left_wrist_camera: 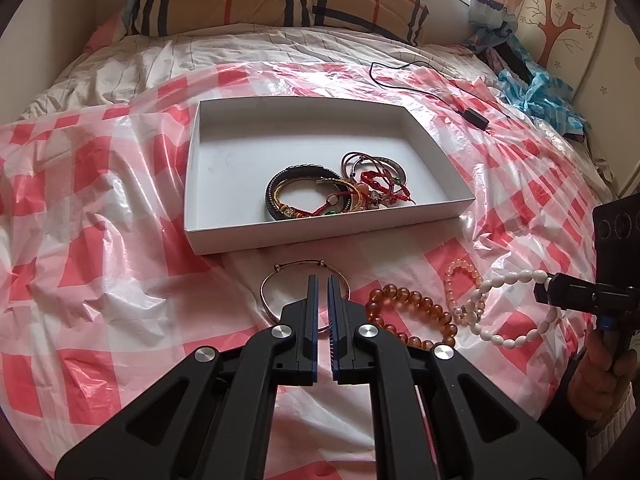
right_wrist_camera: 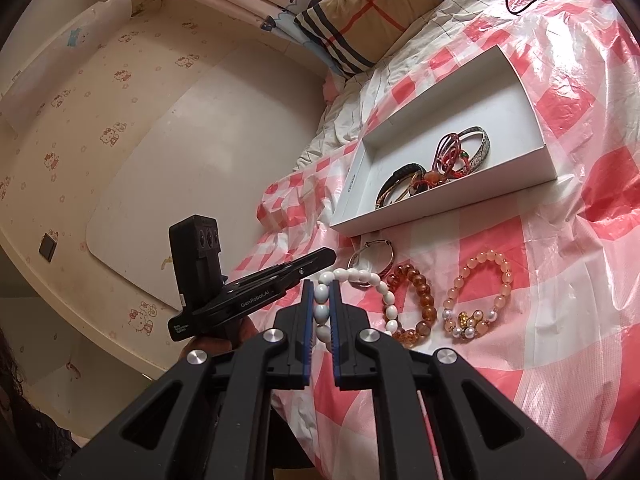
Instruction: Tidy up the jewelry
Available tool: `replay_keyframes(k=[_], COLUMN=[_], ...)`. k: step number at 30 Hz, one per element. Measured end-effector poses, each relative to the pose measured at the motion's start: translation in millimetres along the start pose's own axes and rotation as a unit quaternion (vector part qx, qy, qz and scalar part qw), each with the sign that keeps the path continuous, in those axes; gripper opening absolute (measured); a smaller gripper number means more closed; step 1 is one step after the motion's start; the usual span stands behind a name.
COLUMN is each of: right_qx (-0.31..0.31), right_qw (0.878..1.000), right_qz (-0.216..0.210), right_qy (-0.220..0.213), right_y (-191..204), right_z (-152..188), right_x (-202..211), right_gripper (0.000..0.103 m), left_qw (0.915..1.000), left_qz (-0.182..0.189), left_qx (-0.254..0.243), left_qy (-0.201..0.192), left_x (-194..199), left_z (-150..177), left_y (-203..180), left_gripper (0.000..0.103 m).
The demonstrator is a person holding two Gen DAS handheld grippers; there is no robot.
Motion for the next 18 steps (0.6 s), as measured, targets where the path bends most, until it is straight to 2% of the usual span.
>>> replay_keyframes(k=[18], right_qx=[-0.003], right_qw=[1.000], right_qz=[-0.010], right_qy=[-0.012], right_y=[-0.2], right_z=[-3.2], right_x=[3.6], right_gripper=[0.008], left_qw=[1.0000], left_qz=[0.003], left_qx=[0.000], left_qy=[-0.002], left_x=[2.2], left_z=[-0.2], left_y=[-1.8], left_gripper=[0.004])
Point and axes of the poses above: each gripper's, at about its wrist camera, not at the fingertips, and x roughly against the way its jaws point, y to its left, z to its underside, the point moved 3 cm from there along -x, roughly the way its jaws point, and after that the axes turned 14 degrees about x, right-handed, at the moved point
